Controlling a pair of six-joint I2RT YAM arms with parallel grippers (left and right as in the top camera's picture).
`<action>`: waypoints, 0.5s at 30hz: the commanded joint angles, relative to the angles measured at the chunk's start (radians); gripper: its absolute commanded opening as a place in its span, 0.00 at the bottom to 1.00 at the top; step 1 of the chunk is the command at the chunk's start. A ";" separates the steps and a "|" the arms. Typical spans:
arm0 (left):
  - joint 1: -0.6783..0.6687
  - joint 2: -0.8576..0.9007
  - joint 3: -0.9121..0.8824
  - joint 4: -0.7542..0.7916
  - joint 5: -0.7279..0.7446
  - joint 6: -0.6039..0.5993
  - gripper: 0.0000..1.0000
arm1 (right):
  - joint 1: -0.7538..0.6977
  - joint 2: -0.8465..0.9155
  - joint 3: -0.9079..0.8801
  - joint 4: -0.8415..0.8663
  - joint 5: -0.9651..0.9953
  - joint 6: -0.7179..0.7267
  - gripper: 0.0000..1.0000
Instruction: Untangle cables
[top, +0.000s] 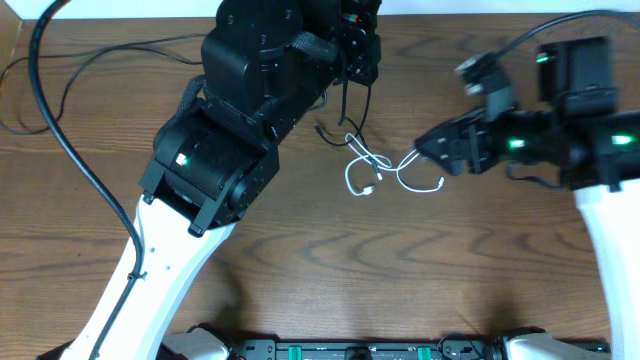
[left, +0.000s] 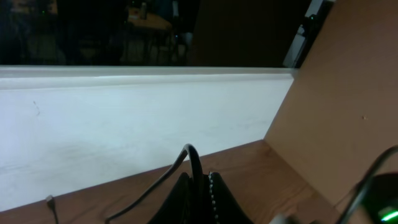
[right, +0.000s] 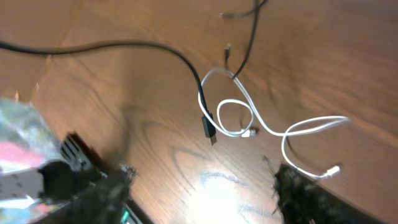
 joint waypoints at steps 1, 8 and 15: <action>0.003 0.002 0.008 0.005 -0.010 -0.016 0.08 | 0.053 0.012 -0.125 0.094 0.012 -0.041 0.82; 0.003 0.002 0.008 -0.018 -0.009 -0.016 0.08 | 0.111 0.032 -0.266 0.311 0.012 -0.139 0.88; 0.003 0.002 0.008 -0.020 -0.010 -0.016 0.07 | 0.161 0.117 -0.315 0.357 0.013 -0.200 0.82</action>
